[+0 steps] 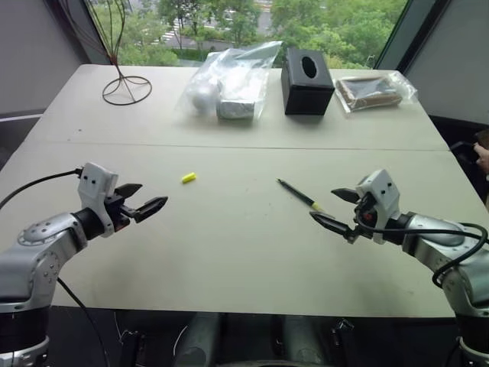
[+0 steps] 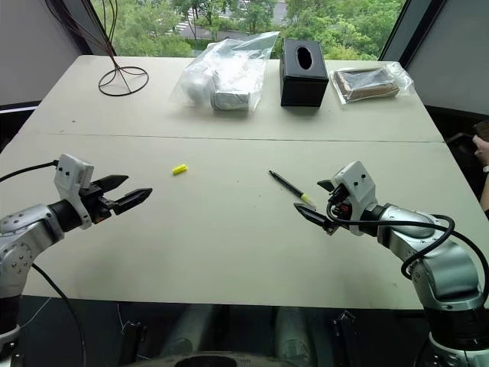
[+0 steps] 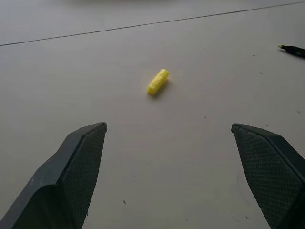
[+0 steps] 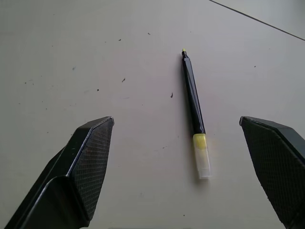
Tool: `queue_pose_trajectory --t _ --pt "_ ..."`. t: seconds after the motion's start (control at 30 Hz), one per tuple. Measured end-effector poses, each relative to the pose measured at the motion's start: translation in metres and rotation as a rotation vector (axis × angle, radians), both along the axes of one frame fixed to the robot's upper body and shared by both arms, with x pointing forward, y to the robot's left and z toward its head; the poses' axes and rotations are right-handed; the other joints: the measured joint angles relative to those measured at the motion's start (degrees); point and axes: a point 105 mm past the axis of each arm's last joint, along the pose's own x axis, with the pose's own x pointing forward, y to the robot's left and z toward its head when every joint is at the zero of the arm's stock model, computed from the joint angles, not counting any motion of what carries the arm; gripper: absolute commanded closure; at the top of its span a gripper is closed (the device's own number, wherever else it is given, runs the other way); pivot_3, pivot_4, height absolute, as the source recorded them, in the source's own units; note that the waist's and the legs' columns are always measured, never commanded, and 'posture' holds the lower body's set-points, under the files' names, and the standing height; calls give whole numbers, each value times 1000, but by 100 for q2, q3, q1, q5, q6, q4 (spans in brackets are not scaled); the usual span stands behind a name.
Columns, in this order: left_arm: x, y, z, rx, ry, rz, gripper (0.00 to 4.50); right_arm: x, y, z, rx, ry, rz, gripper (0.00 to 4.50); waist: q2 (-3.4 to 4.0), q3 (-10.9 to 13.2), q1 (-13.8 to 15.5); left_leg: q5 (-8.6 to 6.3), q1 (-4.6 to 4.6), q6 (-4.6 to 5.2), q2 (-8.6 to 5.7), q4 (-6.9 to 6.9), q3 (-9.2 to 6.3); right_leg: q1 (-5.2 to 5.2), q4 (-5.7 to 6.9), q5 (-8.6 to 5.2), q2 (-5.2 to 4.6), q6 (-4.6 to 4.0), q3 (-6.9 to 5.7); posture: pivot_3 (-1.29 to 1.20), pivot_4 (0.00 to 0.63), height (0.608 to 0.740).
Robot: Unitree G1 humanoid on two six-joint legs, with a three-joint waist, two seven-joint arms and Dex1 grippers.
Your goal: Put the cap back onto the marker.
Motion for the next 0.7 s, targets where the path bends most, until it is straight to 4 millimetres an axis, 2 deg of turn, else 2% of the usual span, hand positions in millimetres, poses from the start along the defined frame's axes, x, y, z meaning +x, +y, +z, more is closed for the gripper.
queue_pose_trajectory --t 0.23,0.43,0.6,0.7 --pt "0 3 -3 0 9 6 114 -1 0 -1 -2 3 1 120 0 0 0 0 0 0 0 0 0 0 0 0 1 0 0 0 150 740" --pt "4 3 3 28 -26 -12 114 0 -1 0 -14 -13 -5 120 0 0 0 0 0 0 0 0 1 1 0 0 1 0 0 0 150 740" --pt "14 -19 25 87 -76 -189 114 7 0 10 -28 -72 -7 120 -1 0 8 0 0 0 -2 3 2 3 0 1 2 0 -2 0 150 740" --pt "13 -31 32 205 -84 -345 114 10 1 9 -40 -78 -11 120 1 -1 -6 1 2 1 -2 1 10 1 0 0 2 0 1 0 150 740"
